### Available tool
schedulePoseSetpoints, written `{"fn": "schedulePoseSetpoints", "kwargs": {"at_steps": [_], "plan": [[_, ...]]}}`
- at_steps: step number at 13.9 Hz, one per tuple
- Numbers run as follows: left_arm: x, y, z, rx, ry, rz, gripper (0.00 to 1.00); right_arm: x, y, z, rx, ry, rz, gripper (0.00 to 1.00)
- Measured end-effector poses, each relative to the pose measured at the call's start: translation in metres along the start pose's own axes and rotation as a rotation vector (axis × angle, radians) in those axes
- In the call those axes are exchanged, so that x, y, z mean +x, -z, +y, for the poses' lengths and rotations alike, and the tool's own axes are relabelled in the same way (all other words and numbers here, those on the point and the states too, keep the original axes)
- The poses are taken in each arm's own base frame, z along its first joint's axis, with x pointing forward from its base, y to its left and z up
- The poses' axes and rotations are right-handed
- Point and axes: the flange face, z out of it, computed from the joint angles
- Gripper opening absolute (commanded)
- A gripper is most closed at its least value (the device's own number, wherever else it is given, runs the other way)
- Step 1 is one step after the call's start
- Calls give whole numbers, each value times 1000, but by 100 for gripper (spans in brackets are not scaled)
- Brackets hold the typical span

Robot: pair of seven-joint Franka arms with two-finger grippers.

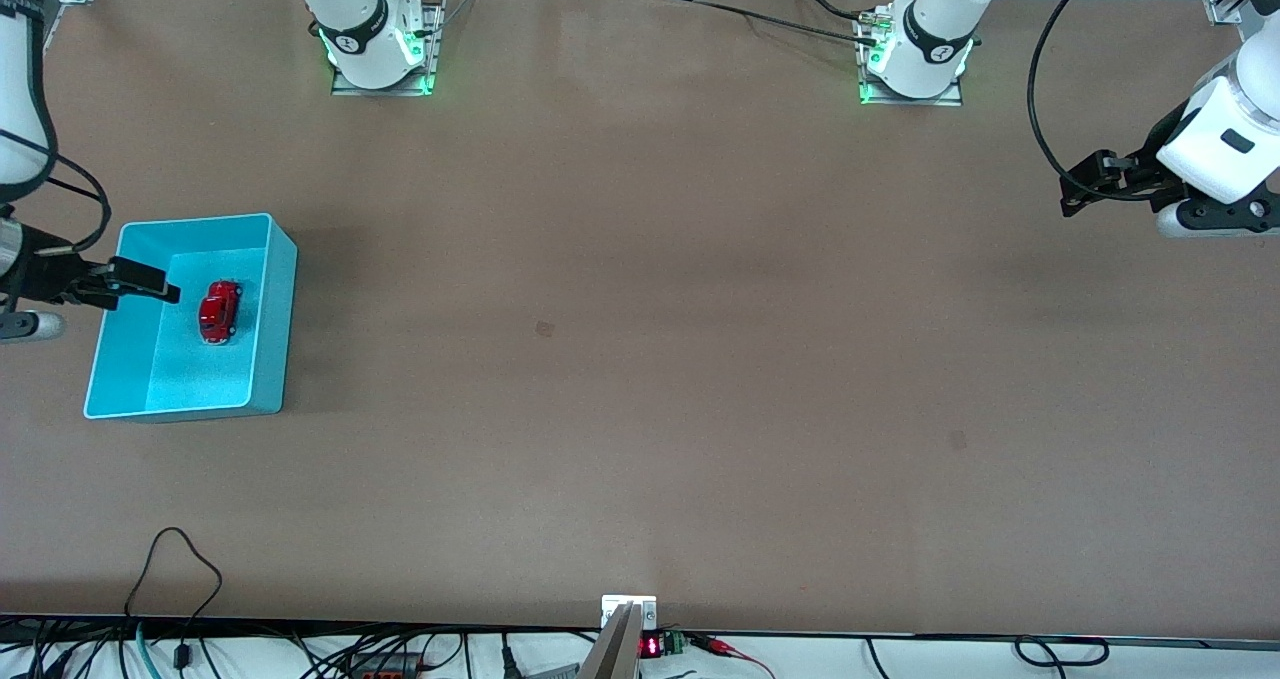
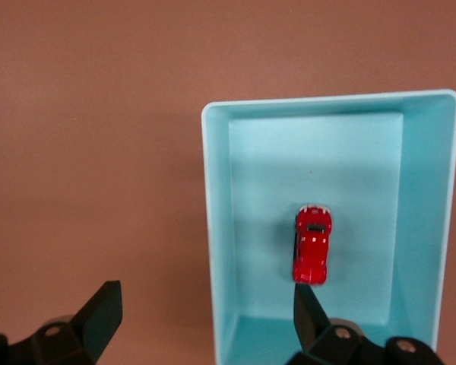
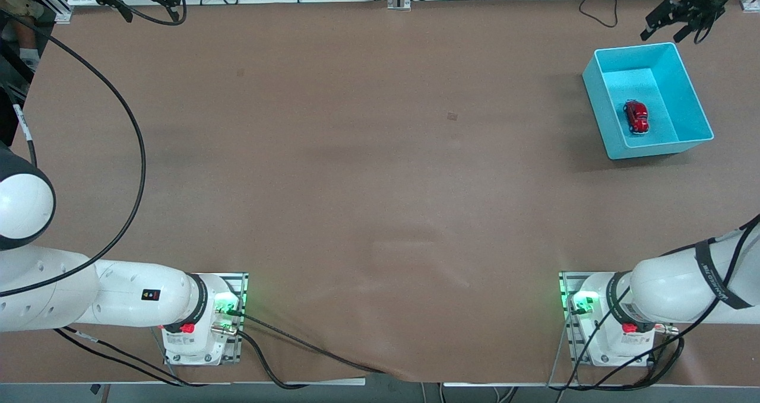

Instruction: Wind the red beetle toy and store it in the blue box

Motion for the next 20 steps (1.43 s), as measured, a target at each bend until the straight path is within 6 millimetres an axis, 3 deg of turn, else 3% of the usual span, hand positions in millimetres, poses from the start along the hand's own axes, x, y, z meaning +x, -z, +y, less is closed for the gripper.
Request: {"fn": "schedulePoseSetpoints", "kwargs": {"at_steps": [4, 8, 10, 15, 20], "plan": [[0, -1, 0, 0, 0, -1, 100, -9, 48, -70, -65, -24, -2, 100], [0, -1, 0, 0, 0, -2, 100, -22, 85, -99, -64, -10, 9, 100], [0, -1, 0, 0, 0, -2, 100, -24, 100, -102, -67, -36, 11, 100], [0, -1, 1, 0, -2, -2, 100, -29, 99, -88, -119, -88, -21, 100], [1, -1, 1, 0, -2, -3, 100, -62, 90, -94, -121, -101, 31, 100]]}}
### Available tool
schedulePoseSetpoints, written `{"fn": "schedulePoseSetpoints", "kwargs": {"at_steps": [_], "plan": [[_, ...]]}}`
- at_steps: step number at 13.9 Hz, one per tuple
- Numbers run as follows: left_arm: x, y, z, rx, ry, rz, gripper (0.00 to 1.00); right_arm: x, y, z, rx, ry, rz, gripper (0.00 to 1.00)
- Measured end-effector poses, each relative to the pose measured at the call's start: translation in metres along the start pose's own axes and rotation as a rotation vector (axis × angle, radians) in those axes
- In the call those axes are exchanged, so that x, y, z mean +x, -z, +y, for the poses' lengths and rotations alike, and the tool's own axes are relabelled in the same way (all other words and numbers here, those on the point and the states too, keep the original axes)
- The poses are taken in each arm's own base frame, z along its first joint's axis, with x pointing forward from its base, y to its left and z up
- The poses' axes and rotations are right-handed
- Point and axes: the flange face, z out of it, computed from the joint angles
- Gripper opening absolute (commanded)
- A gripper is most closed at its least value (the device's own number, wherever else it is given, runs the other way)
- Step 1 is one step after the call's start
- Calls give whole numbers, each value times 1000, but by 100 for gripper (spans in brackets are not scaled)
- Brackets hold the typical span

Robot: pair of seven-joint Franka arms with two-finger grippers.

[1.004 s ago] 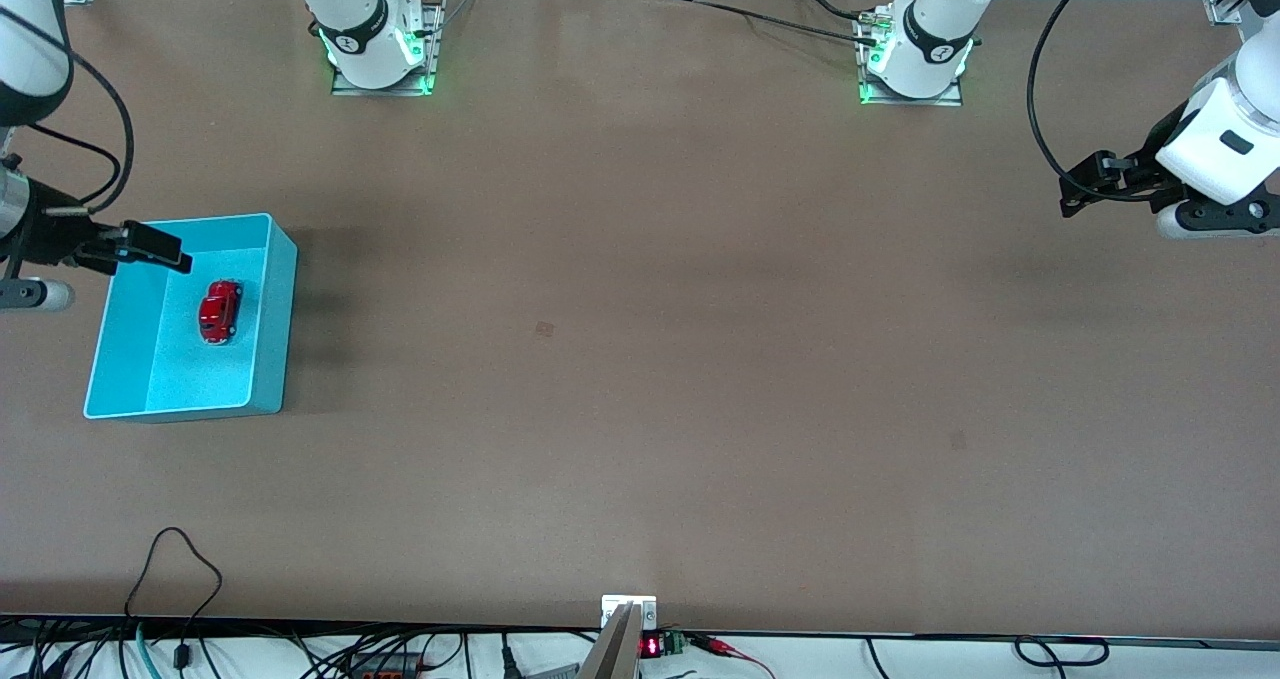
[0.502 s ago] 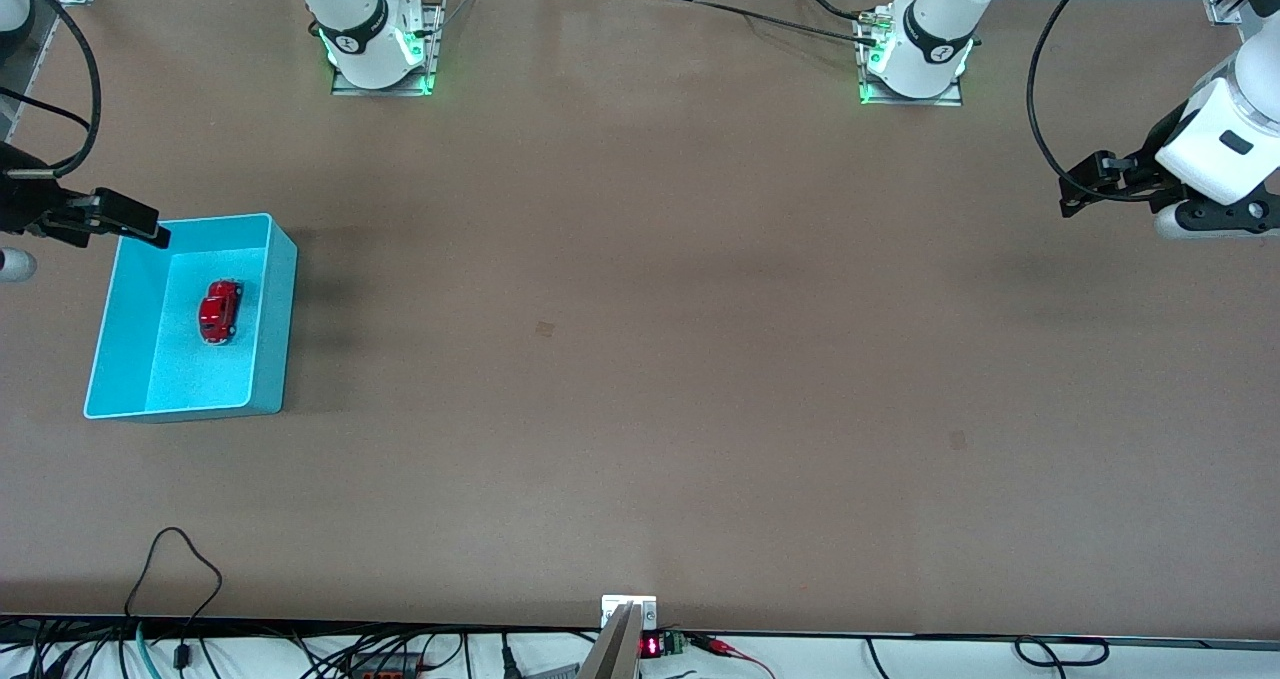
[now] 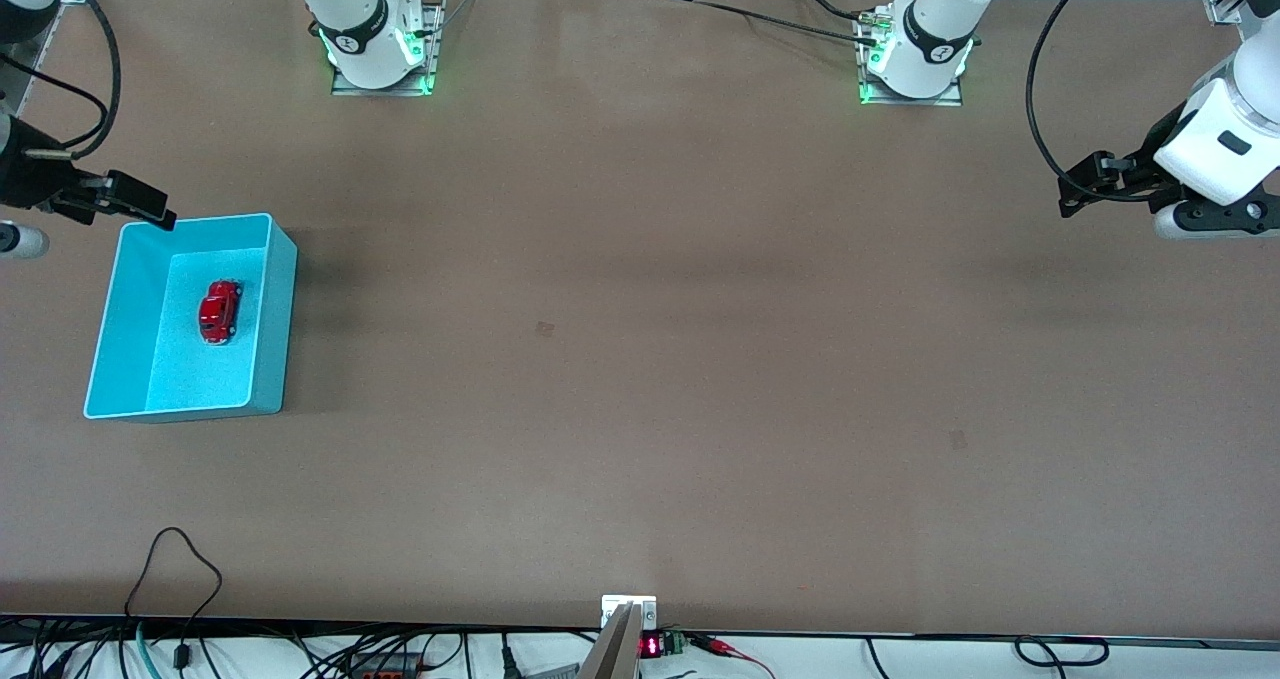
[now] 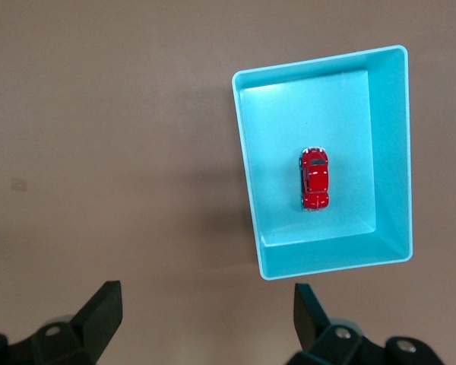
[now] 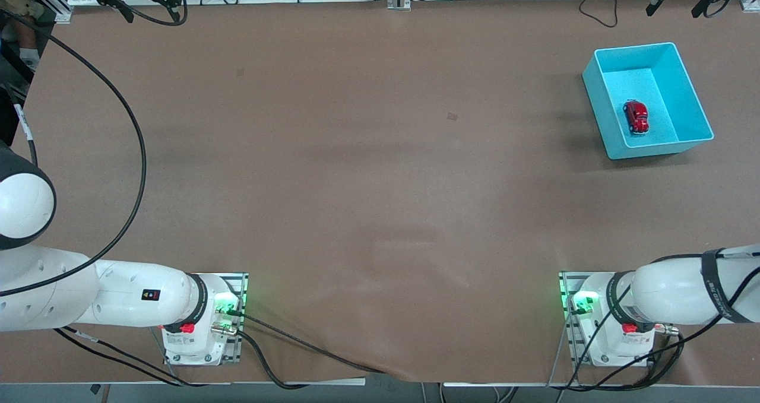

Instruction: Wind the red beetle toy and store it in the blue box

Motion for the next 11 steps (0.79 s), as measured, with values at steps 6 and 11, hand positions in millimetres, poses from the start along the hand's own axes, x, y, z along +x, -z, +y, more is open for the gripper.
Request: {"fn": "schedulePoseSetpoints", "kwargs": {"at_steps": [6, 11], "plan": [[0, 0, 0, 0, 0, 0, 100, -14, 15, 2, 5, 57, 54, 100], [0, 0, 0, 0, 0, 0, 100, -14, 20, 2, 5, 57, 64, 100]]}}
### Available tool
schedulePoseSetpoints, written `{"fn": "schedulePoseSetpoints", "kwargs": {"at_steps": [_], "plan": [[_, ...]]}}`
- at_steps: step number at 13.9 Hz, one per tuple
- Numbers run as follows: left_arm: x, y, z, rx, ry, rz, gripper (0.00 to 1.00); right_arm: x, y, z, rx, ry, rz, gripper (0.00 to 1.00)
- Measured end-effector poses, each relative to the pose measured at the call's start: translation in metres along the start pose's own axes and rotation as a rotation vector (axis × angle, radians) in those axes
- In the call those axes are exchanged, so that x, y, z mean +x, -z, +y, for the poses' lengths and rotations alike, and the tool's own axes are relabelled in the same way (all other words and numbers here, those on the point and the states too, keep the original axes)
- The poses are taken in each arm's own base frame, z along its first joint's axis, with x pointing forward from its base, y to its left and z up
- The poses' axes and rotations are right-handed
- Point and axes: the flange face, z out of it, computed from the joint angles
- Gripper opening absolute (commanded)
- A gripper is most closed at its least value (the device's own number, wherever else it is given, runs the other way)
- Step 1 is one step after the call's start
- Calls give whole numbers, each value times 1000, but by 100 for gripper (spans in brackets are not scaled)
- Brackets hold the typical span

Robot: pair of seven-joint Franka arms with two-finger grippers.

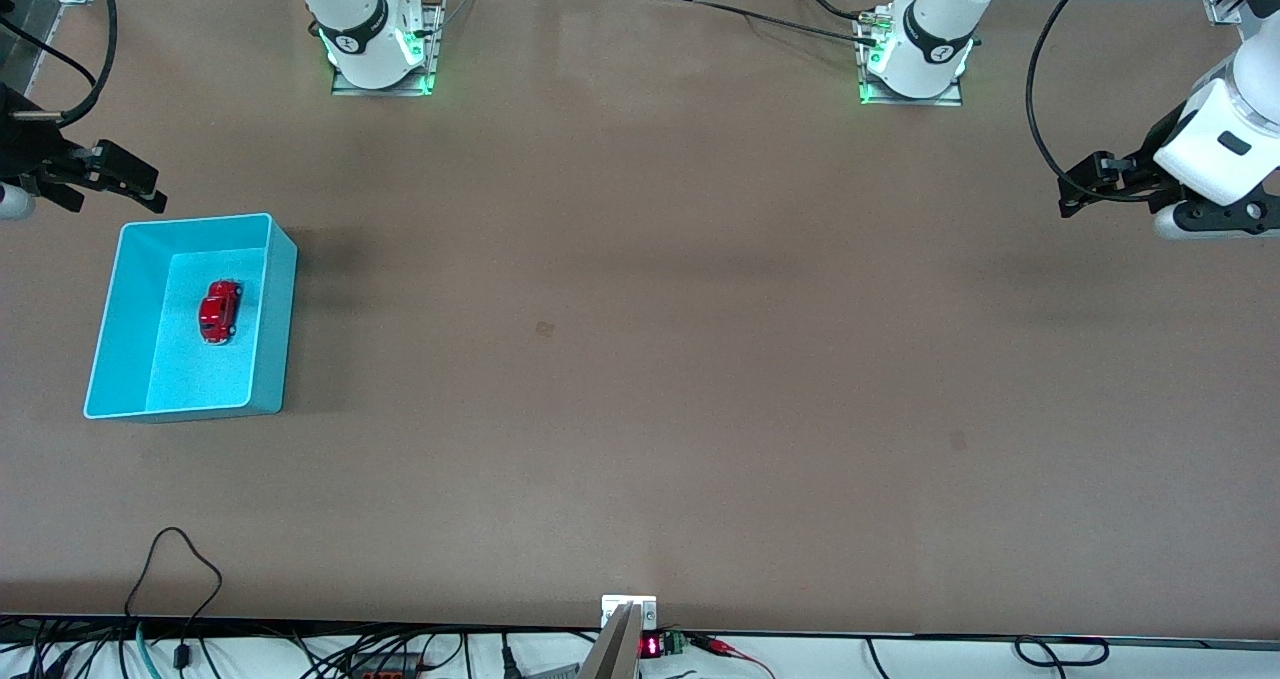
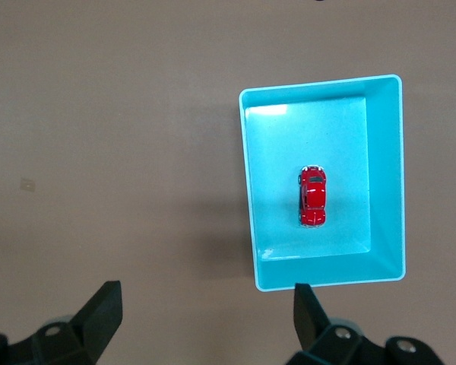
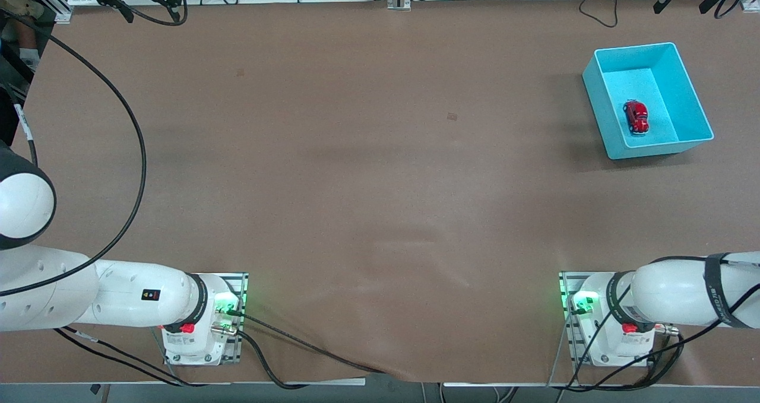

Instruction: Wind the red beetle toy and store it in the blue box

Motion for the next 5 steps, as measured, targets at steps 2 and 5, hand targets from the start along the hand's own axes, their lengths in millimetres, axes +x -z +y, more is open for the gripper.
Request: {"fn": "schedulePoseSetpoints", "kwargs": {"at_steps": [2, 5], "plan": [[0, 0, 0, 0, 0, 0, 100, 0, 1, 0, 0, 0, -1, 100], [0, 0, 0, 0, 0, 0, 100, -4, 0, 0, 2, 0, -30, 100]]}}
